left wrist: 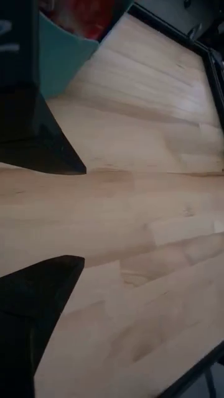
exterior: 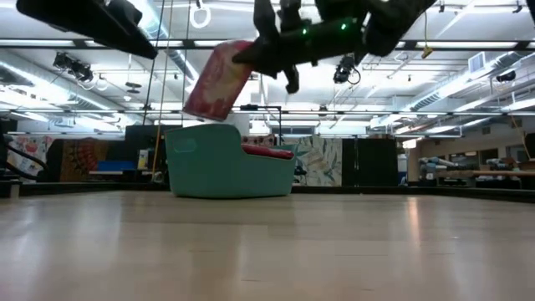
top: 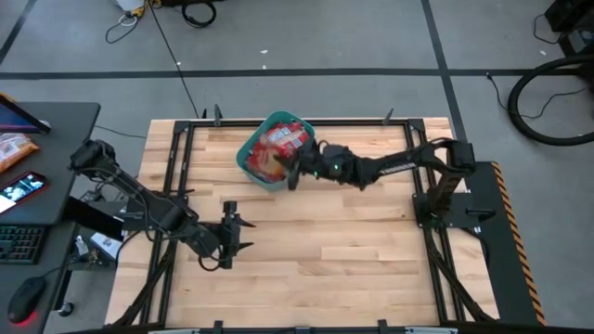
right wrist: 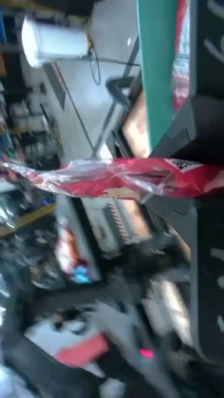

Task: Sort popcorn bags into baskets
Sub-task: Put the red popcorn bag into the blue bin

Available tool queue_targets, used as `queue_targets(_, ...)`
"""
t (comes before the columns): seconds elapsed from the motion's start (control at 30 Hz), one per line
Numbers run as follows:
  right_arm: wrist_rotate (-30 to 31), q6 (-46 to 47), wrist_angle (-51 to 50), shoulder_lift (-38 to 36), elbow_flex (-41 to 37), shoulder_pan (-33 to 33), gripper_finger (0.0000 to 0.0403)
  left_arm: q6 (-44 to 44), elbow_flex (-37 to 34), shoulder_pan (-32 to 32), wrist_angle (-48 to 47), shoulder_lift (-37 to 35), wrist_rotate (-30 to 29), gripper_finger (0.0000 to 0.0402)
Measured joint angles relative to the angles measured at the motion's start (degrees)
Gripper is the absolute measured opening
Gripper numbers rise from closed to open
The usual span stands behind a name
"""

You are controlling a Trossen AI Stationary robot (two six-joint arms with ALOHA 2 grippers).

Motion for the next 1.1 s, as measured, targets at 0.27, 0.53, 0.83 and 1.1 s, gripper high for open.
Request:
queue_targets(0.27, 0.06, 10.62, 5.89, 4.69, -0.02, -8.57, 0.0043, -0.48, -6.69, -1.66, 8.2, -4.11, 0.57, 0.0228)
queue_targets(0.53, -4.59, 18.19, 5.51, 7.98, 0.15, -16.1, 0.0055, -1.77, -7.85, -2.34, 10.54, -4.68, 0.62, 0.0228)
queue_targets(0.83, -4.3, 16.34, 2.77, 7.8, 0.15, -17.13, 0.0172, -1.59, -7.85, -2.34, 11.62, -4.68, 0.62, 0.0228)
queue_targets(1.1, -2.1, 11.29, 1.64, 7.8, 0.15, -14.73, 0.0262, -1.97, -7.85, -2.34, 11.6, -4.66, 0.62, 0.0228)
